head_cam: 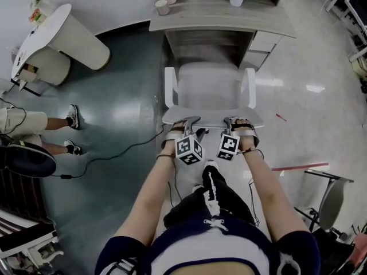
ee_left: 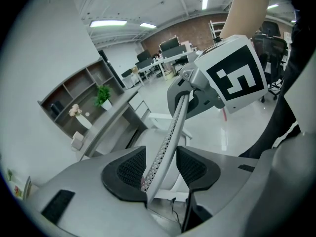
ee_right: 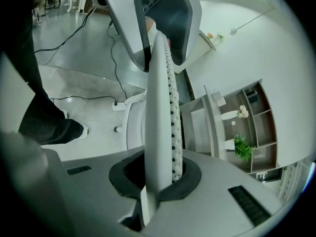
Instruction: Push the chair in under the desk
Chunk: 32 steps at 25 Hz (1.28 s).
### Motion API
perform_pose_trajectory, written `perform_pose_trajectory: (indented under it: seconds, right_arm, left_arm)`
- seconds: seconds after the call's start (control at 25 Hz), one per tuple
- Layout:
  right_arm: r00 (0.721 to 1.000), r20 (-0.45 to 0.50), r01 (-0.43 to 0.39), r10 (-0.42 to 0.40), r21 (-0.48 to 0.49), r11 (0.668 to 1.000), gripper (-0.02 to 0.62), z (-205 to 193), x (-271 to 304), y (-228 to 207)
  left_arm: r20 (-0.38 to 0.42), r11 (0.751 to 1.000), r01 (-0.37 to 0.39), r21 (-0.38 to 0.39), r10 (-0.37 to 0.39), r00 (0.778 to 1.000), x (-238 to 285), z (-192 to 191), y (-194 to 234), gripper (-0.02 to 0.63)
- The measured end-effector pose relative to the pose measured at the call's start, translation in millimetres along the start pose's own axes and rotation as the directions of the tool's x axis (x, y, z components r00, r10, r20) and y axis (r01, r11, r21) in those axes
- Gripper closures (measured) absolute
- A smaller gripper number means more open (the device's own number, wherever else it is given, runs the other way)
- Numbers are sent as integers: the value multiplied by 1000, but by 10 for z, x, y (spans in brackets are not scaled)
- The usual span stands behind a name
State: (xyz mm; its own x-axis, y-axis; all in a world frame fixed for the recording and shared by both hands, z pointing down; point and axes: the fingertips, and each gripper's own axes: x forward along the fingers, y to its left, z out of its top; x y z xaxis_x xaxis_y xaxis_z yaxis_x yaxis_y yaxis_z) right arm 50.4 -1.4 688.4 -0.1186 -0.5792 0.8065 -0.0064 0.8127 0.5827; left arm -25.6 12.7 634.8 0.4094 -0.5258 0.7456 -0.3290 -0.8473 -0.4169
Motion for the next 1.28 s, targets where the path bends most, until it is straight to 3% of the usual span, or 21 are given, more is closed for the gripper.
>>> perform_pose_trajectory:
  seconds: [1.28]
  right_arm:
    - [1000,-14,14,-14,-10,1000,581,-32,370,-523]
  left_arm:
    - [-6,1000,-13,10,13,1000,332,34,559,407]
